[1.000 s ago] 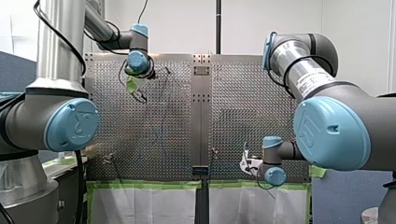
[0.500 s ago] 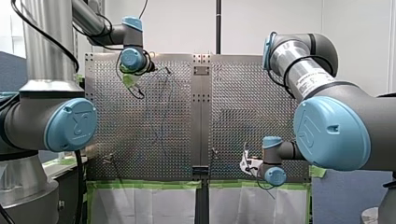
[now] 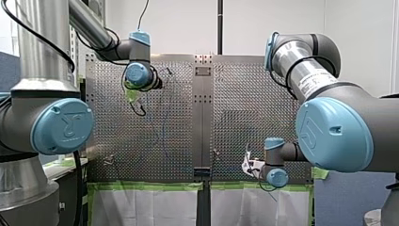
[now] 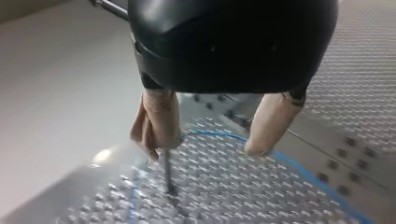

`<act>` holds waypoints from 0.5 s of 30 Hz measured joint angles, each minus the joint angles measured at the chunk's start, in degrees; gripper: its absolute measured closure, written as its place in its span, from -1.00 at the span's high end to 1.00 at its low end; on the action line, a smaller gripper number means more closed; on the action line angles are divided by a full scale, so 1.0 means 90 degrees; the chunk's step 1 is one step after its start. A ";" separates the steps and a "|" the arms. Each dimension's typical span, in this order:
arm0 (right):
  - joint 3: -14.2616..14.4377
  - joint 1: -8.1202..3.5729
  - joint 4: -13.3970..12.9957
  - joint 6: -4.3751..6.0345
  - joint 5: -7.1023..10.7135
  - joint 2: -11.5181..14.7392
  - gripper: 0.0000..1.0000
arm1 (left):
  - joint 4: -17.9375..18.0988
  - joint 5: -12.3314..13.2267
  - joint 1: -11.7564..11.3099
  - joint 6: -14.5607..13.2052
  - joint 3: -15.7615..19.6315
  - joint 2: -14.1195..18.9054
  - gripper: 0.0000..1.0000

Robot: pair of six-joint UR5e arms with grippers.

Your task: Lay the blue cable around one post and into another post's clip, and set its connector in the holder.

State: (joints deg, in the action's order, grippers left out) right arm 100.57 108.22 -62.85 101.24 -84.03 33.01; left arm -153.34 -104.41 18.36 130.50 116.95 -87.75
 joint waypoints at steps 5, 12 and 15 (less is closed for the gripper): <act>-0.0002 -0.0003 0.0007 0.0005 -0.0003 0.0000 -0.99 | 0.0329 -0.0327 0.0327 -0.0327 0.0327 -0.0326 1.00; 0.0000 0.0005 0.0032 0.0005 -0.0046 0.0000 -0.99 | 0.0798 -0.0797 0.0798 -0.0799 0.0798 -0.0797 1.00; 0.0002 0.0001 0.0048 0.0010 -0.0080 0.0000 -0.99 | 0.1016 -0.1015 0.1017 -0.1017 0.1017 -0.0990 1.00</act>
State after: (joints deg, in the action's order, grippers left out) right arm 100.58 108.23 -62.42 101.33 -84.75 33.02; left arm -144.20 -113.55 27.51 121.35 126.10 -96.65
